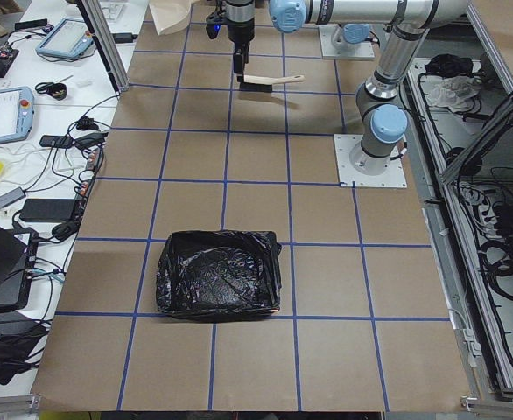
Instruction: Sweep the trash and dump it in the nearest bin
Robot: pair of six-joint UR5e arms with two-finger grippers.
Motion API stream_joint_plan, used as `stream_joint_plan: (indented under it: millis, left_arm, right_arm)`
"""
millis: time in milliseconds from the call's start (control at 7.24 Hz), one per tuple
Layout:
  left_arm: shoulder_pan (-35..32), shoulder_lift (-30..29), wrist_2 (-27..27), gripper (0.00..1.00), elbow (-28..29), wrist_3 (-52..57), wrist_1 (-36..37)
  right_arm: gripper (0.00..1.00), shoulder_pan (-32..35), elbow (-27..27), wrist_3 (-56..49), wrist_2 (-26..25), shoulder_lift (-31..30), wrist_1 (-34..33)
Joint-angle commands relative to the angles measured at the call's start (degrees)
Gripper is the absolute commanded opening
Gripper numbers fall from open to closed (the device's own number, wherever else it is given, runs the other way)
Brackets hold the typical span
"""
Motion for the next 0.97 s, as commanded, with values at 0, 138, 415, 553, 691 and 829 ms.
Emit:
stream_joint_plan:
  millis: [0, 138, 415, 553, 691, 829]
  left_arm:
    - [0.0, -0.1, 0.1, 1.00, -0.1, 0.0, 0.0]
    - [0.0, 0.0, 0.1, 1.00, -0.1, 0.0, 0.0]
    - [0.0, -0.1, 0.1, 1.00, -0.2, 0.1, 0.0]
    - [-0.1, -0.1, 0.3, 1.00, -0.2, 0.0, -0.1]
    - [0.0, -0.1, 0.2, 1.00, -0.2, 0.1, 0.0]
    - [0.0, -0.1, 0.1, 1.00, -0.2, 0.1, 0.0]
  right_arm:
    - [0.00, 10.9, 0.1, 18.5, 0.9, 2.3, -0.9]
    - [0.00, 14.4, 0.0, 24.7, 1.0, 4.0, -1.4]
    - [0.00, 22.2, 0.1, 34.4, 0.3, 7.8, -6.2]
    - [0.00, 23.6, 0.2, 36.5, 0.2, 8.6, -6.6]
    - [0.00, 23.6, 0.5, 36.1, 0.1, 8.6, -6.5]
    - [0.00, 23.8, 1.5, 36.6, -0.1, 8.3, -6.2]
